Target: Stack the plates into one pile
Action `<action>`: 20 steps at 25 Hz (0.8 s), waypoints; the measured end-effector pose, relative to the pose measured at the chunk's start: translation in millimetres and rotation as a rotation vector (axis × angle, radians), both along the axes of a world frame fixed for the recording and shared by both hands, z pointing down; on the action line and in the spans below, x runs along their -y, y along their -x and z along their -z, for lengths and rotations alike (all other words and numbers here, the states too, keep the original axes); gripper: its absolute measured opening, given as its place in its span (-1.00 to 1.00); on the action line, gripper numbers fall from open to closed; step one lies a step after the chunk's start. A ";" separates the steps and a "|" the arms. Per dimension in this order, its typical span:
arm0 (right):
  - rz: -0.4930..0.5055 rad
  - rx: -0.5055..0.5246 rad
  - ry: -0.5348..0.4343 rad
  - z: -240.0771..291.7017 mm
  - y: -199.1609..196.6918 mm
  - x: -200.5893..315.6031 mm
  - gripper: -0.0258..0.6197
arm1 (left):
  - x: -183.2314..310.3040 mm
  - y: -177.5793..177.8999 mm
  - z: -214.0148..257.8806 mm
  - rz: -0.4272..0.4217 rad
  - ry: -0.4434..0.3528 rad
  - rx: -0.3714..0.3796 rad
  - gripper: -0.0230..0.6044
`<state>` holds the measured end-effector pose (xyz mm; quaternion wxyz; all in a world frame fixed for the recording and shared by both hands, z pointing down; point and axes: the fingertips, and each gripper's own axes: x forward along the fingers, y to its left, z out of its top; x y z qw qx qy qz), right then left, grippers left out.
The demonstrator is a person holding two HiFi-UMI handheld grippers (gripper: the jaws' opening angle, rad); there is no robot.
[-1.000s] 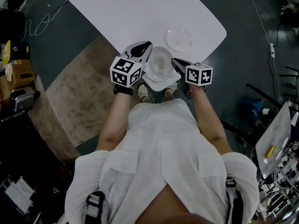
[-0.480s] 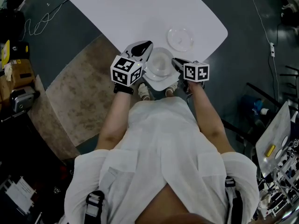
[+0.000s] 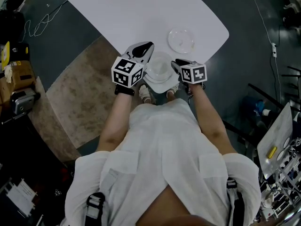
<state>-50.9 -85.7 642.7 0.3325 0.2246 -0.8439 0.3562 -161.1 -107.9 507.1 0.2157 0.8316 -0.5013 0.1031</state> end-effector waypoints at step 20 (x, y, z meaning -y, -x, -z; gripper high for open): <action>-0.148 -0.164 -0.154 1.3 -55.5 92.3 -0.35 | 22.6 -9.6 -3.4 -0.031 0.014 0.012 -0.85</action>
